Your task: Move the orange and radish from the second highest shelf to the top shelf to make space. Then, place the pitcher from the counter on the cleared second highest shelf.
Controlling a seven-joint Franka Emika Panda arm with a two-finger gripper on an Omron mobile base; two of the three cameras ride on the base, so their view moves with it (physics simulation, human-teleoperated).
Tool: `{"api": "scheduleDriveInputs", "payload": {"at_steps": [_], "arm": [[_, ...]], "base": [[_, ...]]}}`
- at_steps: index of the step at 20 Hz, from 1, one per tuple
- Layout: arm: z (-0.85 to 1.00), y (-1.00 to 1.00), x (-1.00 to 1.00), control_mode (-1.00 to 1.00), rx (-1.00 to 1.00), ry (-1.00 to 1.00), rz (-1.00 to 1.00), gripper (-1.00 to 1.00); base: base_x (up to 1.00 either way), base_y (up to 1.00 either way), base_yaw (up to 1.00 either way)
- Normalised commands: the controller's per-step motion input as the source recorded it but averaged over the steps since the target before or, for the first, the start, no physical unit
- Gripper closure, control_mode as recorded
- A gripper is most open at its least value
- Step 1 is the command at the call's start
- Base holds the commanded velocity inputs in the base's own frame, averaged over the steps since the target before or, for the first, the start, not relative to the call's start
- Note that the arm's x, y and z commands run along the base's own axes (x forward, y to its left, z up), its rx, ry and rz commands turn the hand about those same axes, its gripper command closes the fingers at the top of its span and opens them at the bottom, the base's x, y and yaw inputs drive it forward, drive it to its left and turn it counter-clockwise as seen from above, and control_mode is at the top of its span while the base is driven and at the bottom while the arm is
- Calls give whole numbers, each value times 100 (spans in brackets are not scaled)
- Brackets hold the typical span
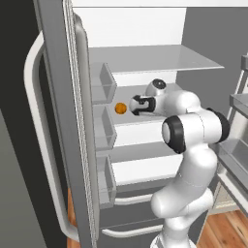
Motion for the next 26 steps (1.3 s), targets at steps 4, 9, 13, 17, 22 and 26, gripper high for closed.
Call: {"api": "scheduleDriveInputs", "payload": {"at_steps": [4,9,13,17,22,26], "arm": [[-23,6,39,-100,0,-2,0,-100],[-38,10,10,-100,0,0,0,100],[-44,4,0,-100,0,-1,0,100],[-47,0,0,-100,0,-1,0,100],[-48,0,-10,-100,0,-4,0,100],[-13,3,-46,-100,0,-3,1,100]], "base": [[0,0,0],[0,0,0],[0,0,0],[0,0,0],[0,0,0],[0,0,0]]}}
